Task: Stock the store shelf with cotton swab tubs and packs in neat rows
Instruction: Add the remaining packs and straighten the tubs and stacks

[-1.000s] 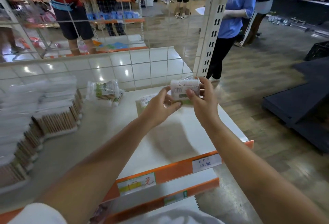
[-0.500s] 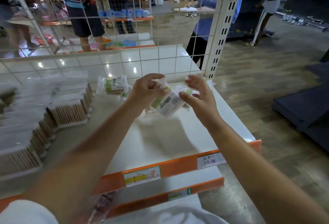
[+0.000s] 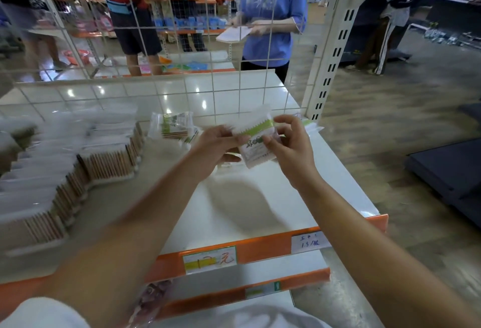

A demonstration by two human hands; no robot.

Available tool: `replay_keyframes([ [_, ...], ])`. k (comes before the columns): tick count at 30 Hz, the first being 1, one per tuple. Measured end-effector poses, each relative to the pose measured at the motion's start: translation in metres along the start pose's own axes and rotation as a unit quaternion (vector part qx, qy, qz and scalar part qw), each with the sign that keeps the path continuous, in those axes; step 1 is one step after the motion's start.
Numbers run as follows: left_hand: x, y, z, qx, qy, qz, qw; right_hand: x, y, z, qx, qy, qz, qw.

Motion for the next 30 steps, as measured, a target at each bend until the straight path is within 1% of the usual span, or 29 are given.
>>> replay_keyframes([
  [4,0.0,0.0,-0.001,-0.072,0.012,0.01,0.997,-0.002,-0.001,-0.004,0.018,0.018,0.027,0.999],
  [10,0.0,0.002,0.001,-0.095,0.015,0.03,0.995,-0.004,-0.001,-0.009,0.028,0.032,0.046,0.998],
  [13,-0.001,0.006,0.003,-0.106,0.011,0.048,0.993,-0.002,-0.001,-0.009,0.009,0.035,0.058,0.998],
  [16,-0.002,0.009,0.007,-0.119,-0.005,0.06,0.991,0.001,-0.007,-0.009,-0.017,0.033,0.053,0.998],
  [19,-0.006,0.013,0.013,-0.126,-0.025,0.077,0.989,0.002,-0.01,-0.011,-0.079,0.049,0.07,0.993],
  [21,-0.009,0.017,0.017,-0.103,-0.04,0.087,0.99,0.002,-0.013,-0.015,-0.112,0.062,0.071,0.989],
  [23,-0.012,0.019,0.021,-0.072,-0.06,0.09,0.992,0.004,-0.022,-0.017,-0.117,0.055,0.048,0.99],
  [27,-0.019,0.014,0.029,0.032,-0.094,0.083,0.992,0.003,-0.04,-0.008,-0.063,0.011,-0.011,0.998],
  [30,-0.023,0.016,0.034,0.127,-0.129,0.093,0.979,0.003,-0.041,0.001,-0.041,-0.004,0.002,0.999],
])
Point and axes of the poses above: each hand's wrist, its own x-axis towards the middle knuckle, its own y-axis out of the back of the hand, z = x × y, the point moved 10 cm from there along x, towards the middle knuckle, and after that the axes turned 2 degrees about -z, right-handed, at the moved point
